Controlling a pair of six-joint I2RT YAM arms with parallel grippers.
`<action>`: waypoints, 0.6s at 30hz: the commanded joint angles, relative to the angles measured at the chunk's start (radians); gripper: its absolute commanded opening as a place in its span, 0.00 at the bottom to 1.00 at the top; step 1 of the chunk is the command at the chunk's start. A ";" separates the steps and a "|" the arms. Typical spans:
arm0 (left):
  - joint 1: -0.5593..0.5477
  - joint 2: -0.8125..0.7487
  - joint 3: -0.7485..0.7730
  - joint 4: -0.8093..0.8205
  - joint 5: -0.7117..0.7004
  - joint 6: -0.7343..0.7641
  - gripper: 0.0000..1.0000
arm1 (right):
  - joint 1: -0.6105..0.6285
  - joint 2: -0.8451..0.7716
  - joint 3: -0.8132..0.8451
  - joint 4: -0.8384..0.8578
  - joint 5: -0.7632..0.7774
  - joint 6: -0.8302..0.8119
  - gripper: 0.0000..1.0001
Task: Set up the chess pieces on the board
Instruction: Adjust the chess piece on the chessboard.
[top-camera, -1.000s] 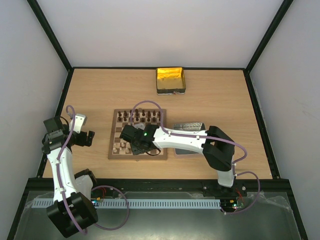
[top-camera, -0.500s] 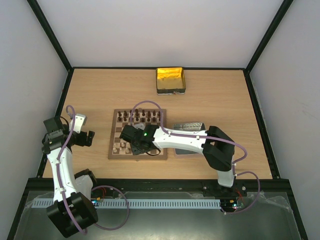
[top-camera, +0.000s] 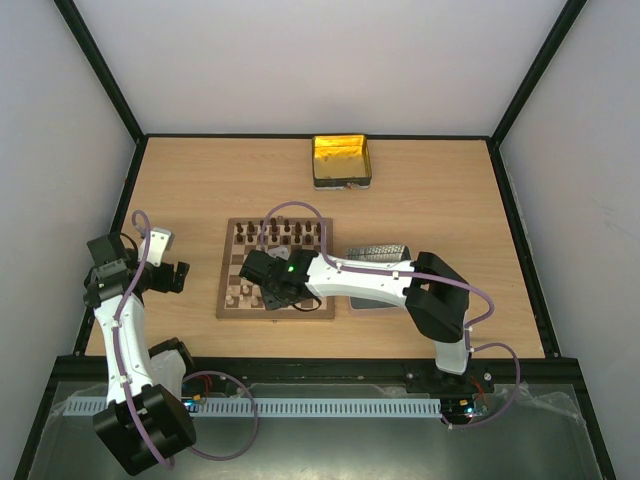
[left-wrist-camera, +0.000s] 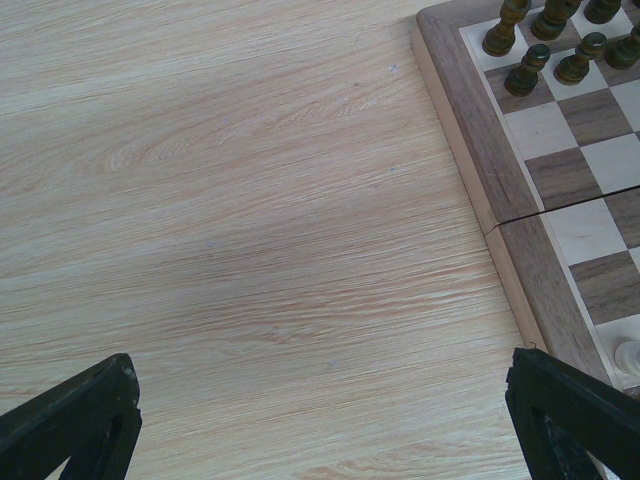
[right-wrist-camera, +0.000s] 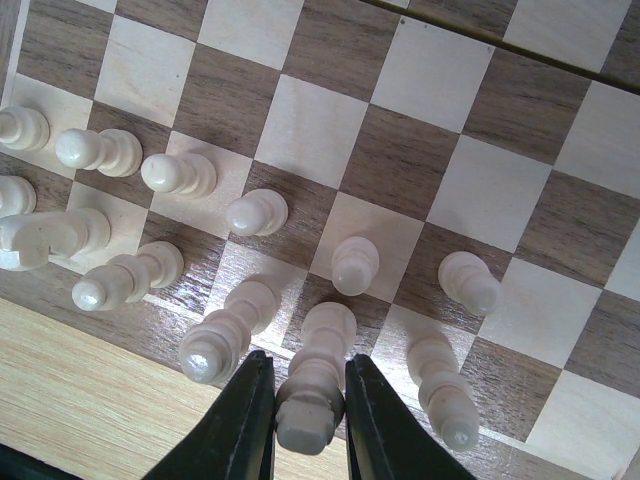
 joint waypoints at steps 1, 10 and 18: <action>-0.002 -0.002 -0.010 -0.006 0.017 0.007 0.99 | 0.007 0.001 -0.004 -0.021 0.015 0.007 0.17; -0.002 -0.003 -0.010 -0.007 0.019 0.008 0.99 | 0.007 0.008 -0.004 -0.017 0.009 0.004 0.17; -0.002 -0.003 -0.010 -0.008 0.020 0.008 0.99 | 0.007 0.013 -0.008 -0.015 0.007 0.004 0.17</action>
